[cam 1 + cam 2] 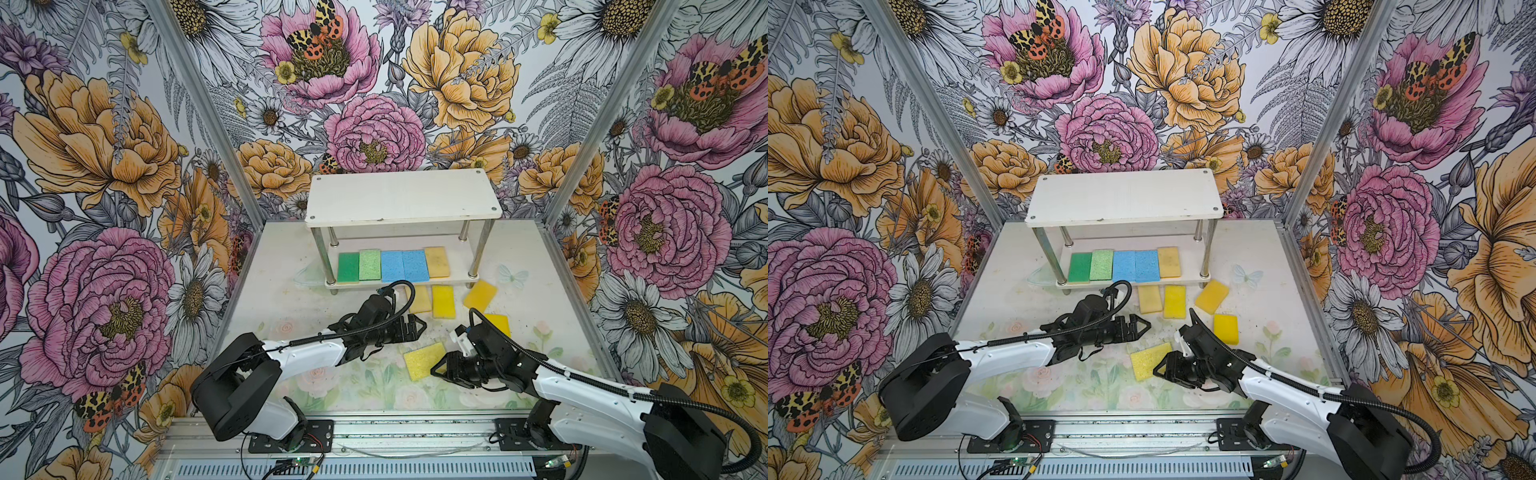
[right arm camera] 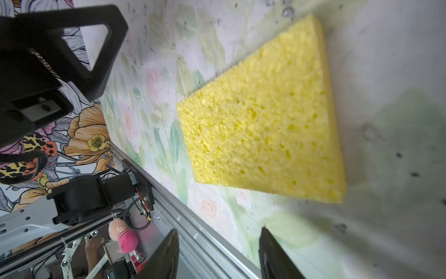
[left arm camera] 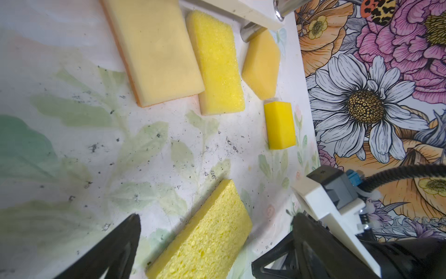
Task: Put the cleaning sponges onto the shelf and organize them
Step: 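Lower the right gripper onto the yellow cellulose sponge and grasp it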
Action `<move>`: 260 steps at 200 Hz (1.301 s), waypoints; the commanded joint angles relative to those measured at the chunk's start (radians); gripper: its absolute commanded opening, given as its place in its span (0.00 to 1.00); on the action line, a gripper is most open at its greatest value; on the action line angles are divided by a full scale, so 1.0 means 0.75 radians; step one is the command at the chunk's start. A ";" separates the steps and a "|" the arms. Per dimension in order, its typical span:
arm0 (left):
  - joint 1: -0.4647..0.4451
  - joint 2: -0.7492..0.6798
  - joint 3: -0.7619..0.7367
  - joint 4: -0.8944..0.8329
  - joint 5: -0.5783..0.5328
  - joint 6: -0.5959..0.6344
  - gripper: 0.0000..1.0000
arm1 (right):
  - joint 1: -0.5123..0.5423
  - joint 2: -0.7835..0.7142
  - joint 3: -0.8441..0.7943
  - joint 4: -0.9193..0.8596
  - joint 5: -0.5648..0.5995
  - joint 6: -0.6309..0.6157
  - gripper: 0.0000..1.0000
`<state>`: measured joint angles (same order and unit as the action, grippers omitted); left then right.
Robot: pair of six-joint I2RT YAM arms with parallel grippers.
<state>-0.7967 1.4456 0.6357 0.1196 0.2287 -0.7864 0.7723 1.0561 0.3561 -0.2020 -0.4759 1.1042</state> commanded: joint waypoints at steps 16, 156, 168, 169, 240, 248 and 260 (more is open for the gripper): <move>0.011 -0.008 -0.038 0.101 0.053 -0.011 0.99 | 0.003 0.144 0.047 0.019 0.033 -0.033 0.56; 0.009 -0.226 -0.351 0.261 0.038 -0.237 0.93 | -0.026 0.848 0.614 0.061 0.190 -0.225 0.50; 0.014 -0.254 -0.370 0.260 0.039 -0.245 0.93 | -0.019 0.865 0.628 0.061 0.201 -0.225 0.42; 0.013 -0.257 -0.370 0.261 0.040 -0.246 0.93 | -0.018 0.866 0.629 0.061 0.202 -0.225 0.41; 0.226 -0.492 -0.405 0.083 0.175 -0.232 0.93 | -0.016 0.754 0.608 0.059 0.252 -0.250 0.00; 0.263 -0.532 -0.400 0.032 0.203 -0.218 0.94 | -0.023 0.713 0.604 0.058 0.245 -0.266 0.00; 0.326 -0.588 -0.399 -0.015 0.264 -0.203 0.96 | -0.044 0.652 0.601 0.057 0.215 -0.286 0.00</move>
<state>-0.6243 1.0756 0.3275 0.2077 0.3283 -0.9703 0.7586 1.6493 0.8139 -0.1600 -0.3210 0.9318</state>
